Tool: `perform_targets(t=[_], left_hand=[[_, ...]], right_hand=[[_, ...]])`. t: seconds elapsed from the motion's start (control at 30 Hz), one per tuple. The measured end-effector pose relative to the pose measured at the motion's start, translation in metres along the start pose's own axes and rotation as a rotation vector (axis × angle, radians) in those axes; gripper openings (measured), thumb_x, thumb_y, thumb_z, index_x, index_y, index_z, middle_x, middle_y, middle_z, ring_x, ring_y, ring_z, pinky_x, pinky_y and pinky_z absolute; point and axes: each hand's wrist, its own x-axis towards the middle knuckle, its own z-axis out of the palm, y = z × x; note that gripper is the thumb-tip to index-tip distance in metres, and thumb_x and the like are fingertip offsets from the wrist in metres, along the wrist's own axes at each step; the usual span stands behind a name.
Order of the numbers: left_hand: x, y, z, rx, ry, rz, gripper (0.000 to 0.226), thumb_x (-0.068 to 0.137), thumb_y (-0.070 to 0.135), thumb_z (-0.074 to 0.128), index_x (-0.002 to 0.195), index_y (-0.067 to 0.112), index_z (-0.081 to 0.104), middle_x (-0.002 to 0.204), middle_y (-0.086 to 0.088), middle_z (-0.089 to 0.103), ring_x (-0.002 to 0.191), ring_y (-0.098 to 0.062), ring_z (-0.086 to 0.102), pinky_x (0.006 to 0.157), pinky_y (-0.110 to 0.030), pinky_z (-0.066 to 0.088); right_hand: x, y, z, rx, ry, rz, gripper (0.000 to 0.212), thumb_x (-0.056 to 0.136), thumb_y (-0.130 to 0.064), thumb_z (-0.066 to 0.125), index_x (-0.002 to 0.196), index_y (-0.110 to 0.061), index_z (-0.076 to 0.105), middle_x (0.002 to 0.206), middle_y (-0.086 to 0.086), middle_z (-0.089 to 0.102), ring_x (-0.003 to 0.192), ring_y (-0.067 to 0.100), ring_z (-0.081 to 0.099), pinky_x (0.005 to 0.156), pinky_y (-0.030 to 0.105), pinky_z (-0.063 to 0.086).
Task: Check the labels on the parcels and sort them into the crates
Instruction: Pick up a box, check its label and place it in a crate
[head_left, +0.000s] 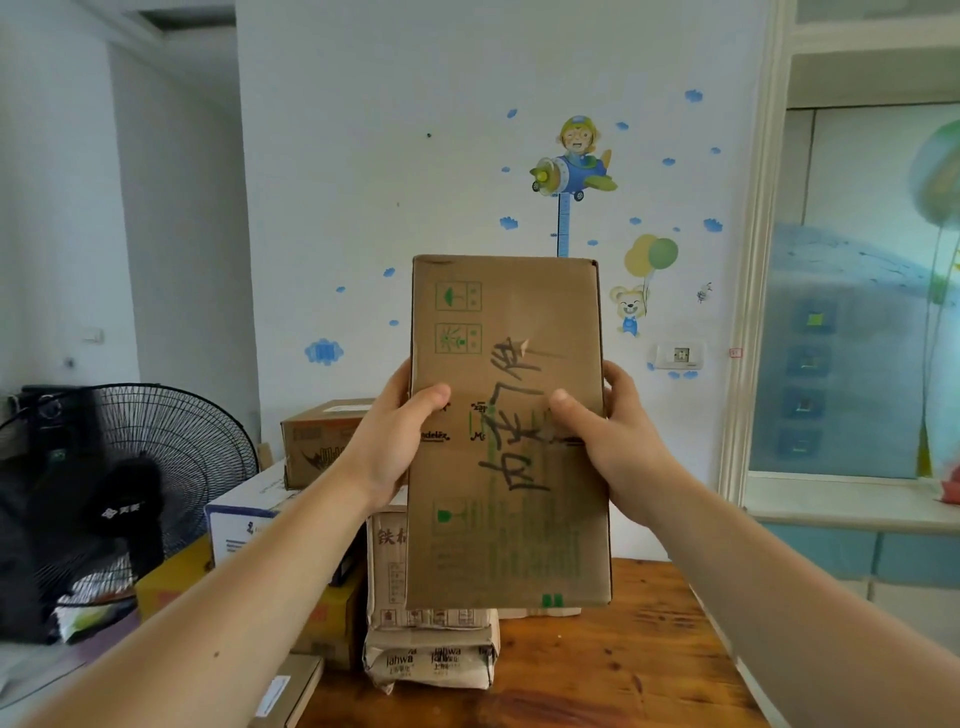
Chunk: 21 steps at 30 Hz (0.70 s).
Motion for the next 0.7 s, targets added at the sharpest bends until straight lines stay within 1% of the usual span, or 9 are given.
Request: perform_targets(t=[0.07,0.13,0.2,0.3,0.37,0.43,0.57,0.63,0.7], left_hand=[[0.000,0.001,0.006,-0.015,0.035,0.022,0.026,0.101,0.032,0.048,0.126,0.030,0.048,0.121,-0.004,0.066,0.105,-0.022,0.067,0.082,-0.042,0.057],[0.000,0.002,0.011,-0.013,0.057,0.032,0.043,0.095,0.042,0.053,0.132,0.025,0.043,0.117,-0.002,0.066,0.098,-0.018,0.069,0.073,-0.037,0.058],[-0.002,0.002,0.014,-0.001,0.077,0.019,0.039,0.096,0.034,0.057,0.131,0.024,0.042,0.112,-0.002,0.067,0.090,-0.018,0.072,0.067,-0.036,0.059],[-0.002,-0.001,0.014,0.010,0.075,-0.004,0.035,0.100,0.030,0.053,0.133,0.024,0.044,0.118,-0.002,0.067,0.103,-0.021,0.068,0.081,-0.042,0.058],[-0.003,0.000,0.012,-0.007,0.050,0.002,0.034,0.100,0.030,0.052,0.134,0.027,0.046,0.118,0.001,0.068,0.105,-0.020,0.068,0.083,-0.041,0.057],[-0.003,0.002,0.008,-0.003,-0.004,0.023,0.033,0.098,0.027,0.055,0.130,0.032,0.049,0.111,0.004,0.072,0.099,-0.017,0.070,0.079,-0.037,0.058],[-0.003,0.009,0.004,0.082,-0.029,0.020,0.059,0.086,0.004,0.069,0.130,0.027,0.038,0.110,-0.005,0.067,0.086,-0.019,0.072,0.066,-0.032,0.058],[-0.004,0.010,0.003,0.096,-0.032,0.012,0.052,0.086,0.000,0.068,0.126,0.021,0.043,0.108,-0.007,0.068,0.084,-0.019,0.073,0.066,-0.033,0.058],[-0.005,0.008,0.003,0.098,-0.041,0.004,0.040,0.090,0.001,0.064,0.121,0.021,0.050,0.107,-0.006,0.071,0.086,-0.019,0.073,0.070,-0.035,0.059]], right_hand=[[0.001,0.000,0.005,-0.068,0.024,-0.006,0.047,0.092,-0.043,0.064,0.133,-0.042,0.043,0.119,-0.008,0.063,0.103,0.017,0.066,0.092,0.045,0.056],[0.001,0.001,0.006,-0.068,0.043,-0.002,0.048,0.094,-0.044,0.061,0.138,-0.041,0.042,0.120,-0.007,0.063,0.104,0.018,0.066,0.091,0.045,0.056],[0.000,0.003,0.006,-0.085,0.071,-0.009,0.047,0.094,-0.043,0.060,0.138,-0.039,0.043,0.119,-0.007,0.064,0.103,0.018,0.066,0.091,0.045,0.056],[-0.002,0.007,0.007,-0.155,0.122,-0.051,0.046,0.093,-0.044,0.062,0.136,-0.041,0.045,0.115,-0.011,0.065,0.103,0.016,0.065,0.092,0.046,0.055],[-0.002,0.006,0.007,-0.179,0.109,-0.080,0.045,0.092,-0.043,0.063,0.134,-0.043,0.046,0.113,-0.013,0.067,0.103,0.015,0.065,0.092,0.044,0.055],[-0.004,0.002,0.002,-0.151,0.043,-0.064,0.043,0.091,-0.035,0.067,0.130,-0.041,0.050,0.110,-0.011,0.069,0.101,0.014,0.066,0.089,0.040,0.055],[-0.006,-0.006,-0.012,0.014,-0.158,0.004,0.049,0.085,0.004,0.068,0.123,-0.024,0.054,0.106,0.001,0.074,0.099,0.023,0.071,0.085,0.040,0.056],[-0.004,-0.007,-0.015,0.051,-0.189,0.009,0.049,0.086,0.005,0.066,0.125,-0.022,0.055,0.112,0.006,0.073,0.103,0.027,0.070,0.089,0.045,0.055],[-0.002,-0.007,-0.015,-0.003,-0.164,-0.014,0.044,0.088,0.000,0.068,0.121,-0.027,0.057,0.113,0.003,0.073,0.104,0.022,0.070,0.093,0.044,0.054]])
